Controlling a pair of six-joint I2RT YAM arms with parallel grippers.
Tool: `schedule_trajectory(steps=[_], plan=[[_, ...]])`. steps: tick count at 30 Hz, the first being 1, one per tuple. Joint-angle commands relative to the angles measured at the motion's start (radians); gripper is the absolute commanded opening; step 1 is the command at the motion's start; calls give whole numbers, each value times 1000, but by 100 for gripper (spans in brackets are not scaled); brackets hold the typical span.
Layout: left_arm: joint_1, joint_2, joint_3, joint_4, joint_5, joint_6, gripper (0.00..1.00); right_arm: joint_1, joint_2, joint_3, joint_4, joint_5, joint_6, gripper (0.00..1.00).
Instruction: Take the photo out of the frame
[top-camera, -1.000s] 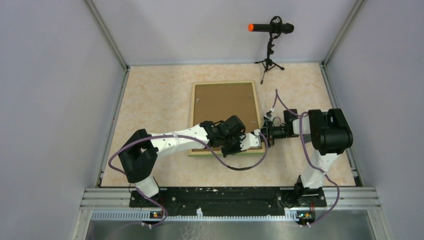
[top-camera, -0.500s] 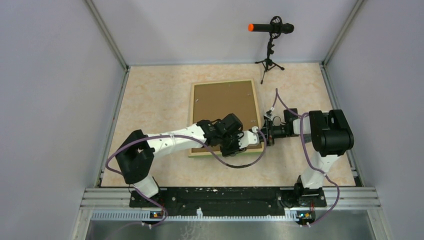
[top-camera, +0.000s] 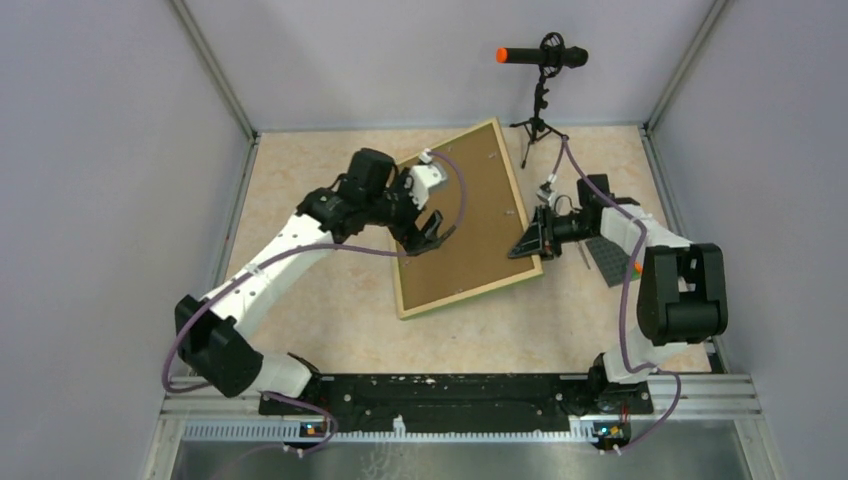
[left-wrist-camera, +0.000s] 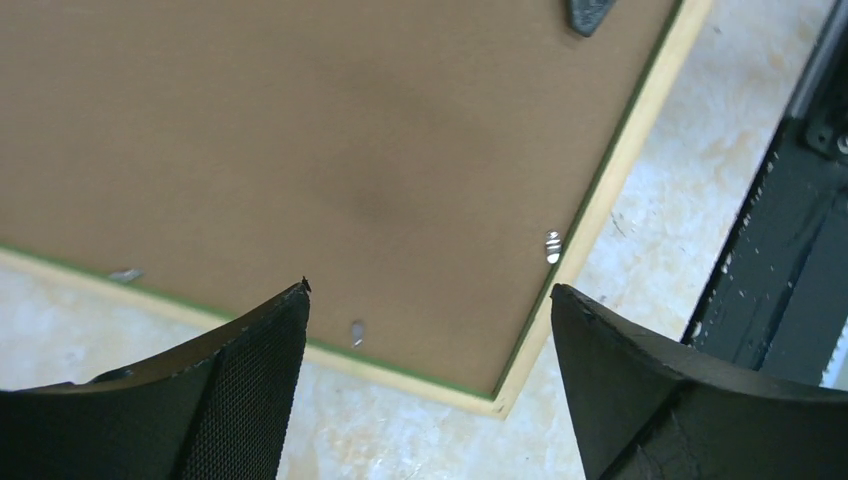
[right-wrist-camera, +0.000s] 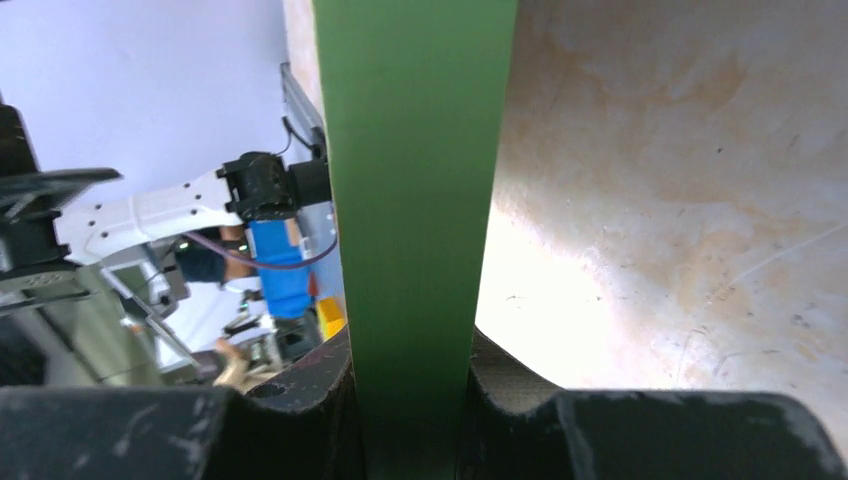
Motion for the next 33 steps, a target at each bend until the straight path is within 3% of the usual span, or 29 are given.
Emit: schedule_trajectory(steps=[1,12,24,29,33], plan=[[93,-87,62,-12,18,-66,94,7,-73,246,-221,163,-257,0],[335,-154,129,21,-116,-266,99,142,-71,699,-525,558,-491,0],[888,-25,241,49,273,-507,98,413,-43,1052,-564,1012,-637,0],[964,12,259,63,300,-524,98,546,-53,1054,-493,1215,-728,0],[973,22,237,63,303,-501,98,668,-105,909,-365,1379,-791,0]])
